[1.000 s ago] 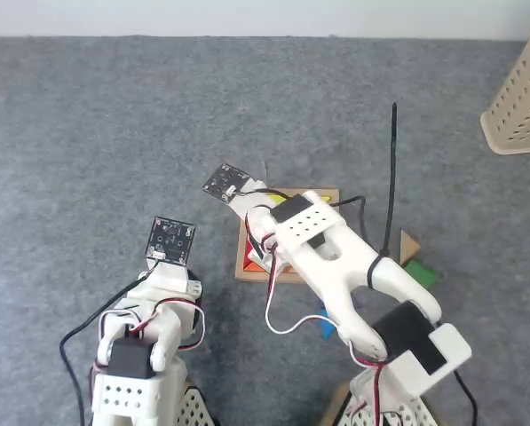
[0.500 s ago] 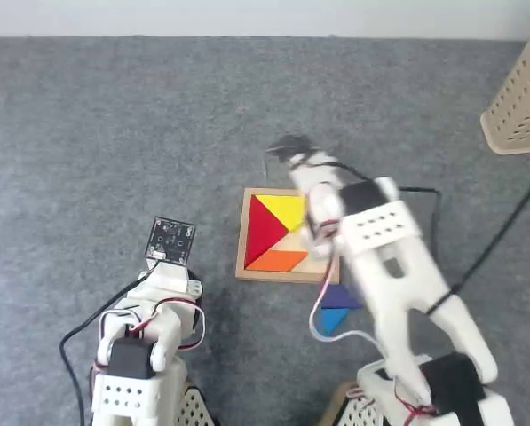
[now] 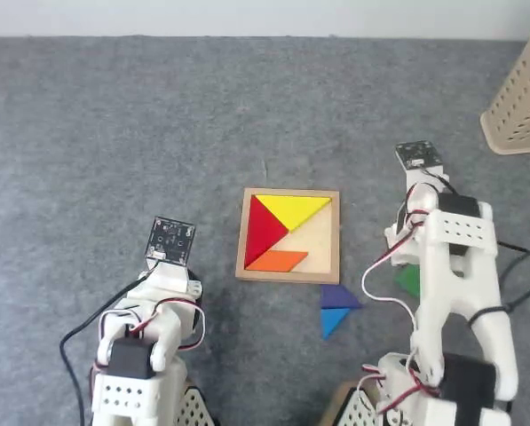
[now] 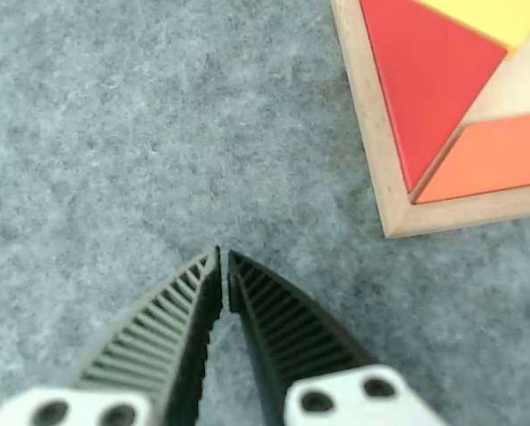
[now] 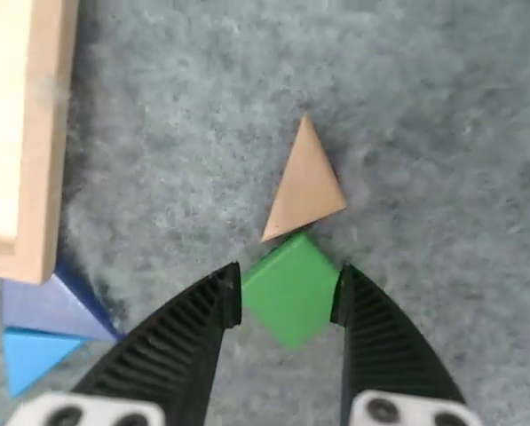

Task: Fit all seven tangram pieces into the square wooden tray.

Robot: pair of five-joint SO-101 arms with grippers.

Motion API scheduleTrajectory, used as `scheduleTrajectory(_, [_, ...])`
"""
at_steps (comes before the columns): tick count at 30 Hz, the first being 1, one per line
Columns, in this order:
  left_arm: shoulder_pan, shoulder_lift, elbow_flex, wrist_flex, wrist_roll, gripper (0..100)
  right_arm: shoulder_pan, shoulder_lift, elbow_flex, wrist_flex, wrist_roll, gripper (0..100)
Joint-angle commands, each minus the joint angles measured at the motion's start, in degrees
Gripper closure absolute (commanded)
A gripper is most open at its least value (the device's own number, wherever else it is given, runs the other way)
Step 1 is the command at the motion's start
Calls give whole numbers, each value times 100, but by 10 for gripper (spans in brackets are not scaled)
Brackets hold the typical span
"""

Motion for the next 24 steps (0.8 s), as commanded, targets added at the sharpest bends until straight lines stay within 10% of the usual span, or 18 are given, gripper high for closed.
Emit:
scheduleTrajectory(1, [-35, -123, -110, 35, 44, 988, 75, 620, -589, -163, 123, 757])
scheduleTrajectory(24, [-35, -123, -110, 35, 44, 988, -760, 1622, -1837, -92, 290, 967])
